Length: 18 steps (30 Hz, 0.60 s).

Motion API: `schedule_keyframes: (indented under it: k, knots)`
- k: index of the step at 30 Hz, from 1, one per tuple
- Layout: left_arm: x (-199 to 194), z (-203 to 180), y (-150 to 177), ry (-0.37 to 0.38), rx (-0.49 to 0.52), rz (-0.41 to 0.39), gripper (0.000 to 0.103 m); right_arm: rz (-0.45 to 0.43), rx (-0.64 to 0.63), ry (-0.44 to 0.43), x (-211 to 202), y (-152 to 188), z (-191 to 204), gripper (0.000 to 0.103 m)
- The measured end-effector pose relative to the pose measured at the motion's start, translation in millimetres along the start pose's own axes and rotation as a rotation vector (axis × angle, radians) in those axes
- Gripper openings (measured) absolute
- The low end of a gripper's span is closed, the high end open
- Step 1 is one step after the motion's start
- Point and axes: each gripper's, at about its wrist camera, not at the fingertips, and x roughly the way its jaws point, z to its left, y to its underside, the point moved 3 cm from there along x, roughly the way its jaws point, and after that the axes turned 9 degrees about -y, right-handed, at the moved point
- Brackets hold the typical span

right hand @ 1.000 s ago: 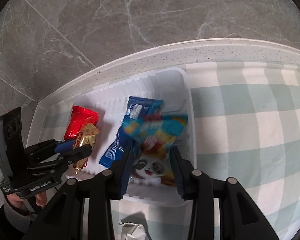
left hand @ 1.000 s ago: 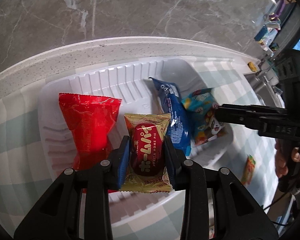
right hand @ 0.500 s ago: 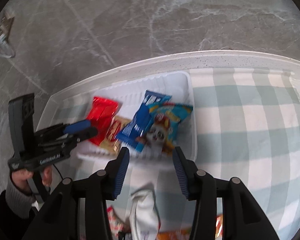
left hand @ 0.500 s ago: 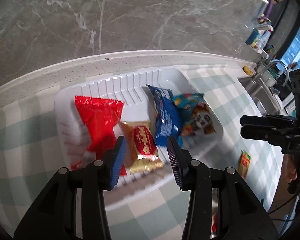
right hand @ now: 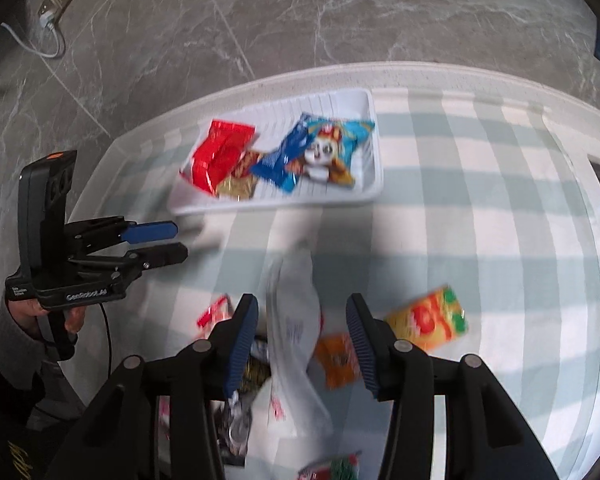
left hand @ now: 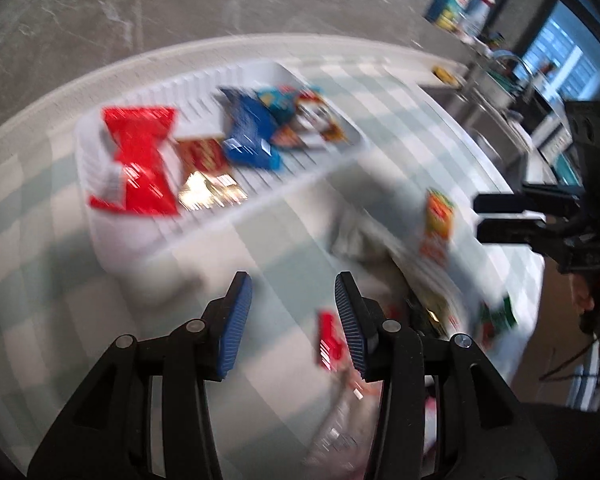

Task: Organize snacks
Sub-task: 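Grasp the pink packet with the left tool while the right tool grasps the white bag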

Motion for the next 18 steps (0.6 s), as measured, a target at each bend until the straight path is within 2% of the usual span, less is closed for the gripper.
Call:
schedule_keyframes:
  k: [4, 10, 15, 18]
  knots:
    - [-7.3, -29.3, 31.1, 0.083, 0.089, 0.045, 0.042, 0.008, 0.017, -0.001, 1.7, 19.3, 0.5, 0.049]
    - [-27.4, -71.4, 80.8, 0.199, 0.305, 0.110, 0.042, 0.016, 0.014, 0.000, 5.2, 32.1, 6.6, 0.049]
    - [-38.9, -91.6, 114.0, 0.235, 0.433, 0.148, 0.043, 0.033, -0.003, 0.007, 13.1, 38.2, 12.7, 0.049]
    - [-36.3, -98.1, 124.6, 0.230, 0.478, 0.172, 0.043, 0.039, -0.008, 0.008, 16.7, 40.8, 15.0, 0.049]
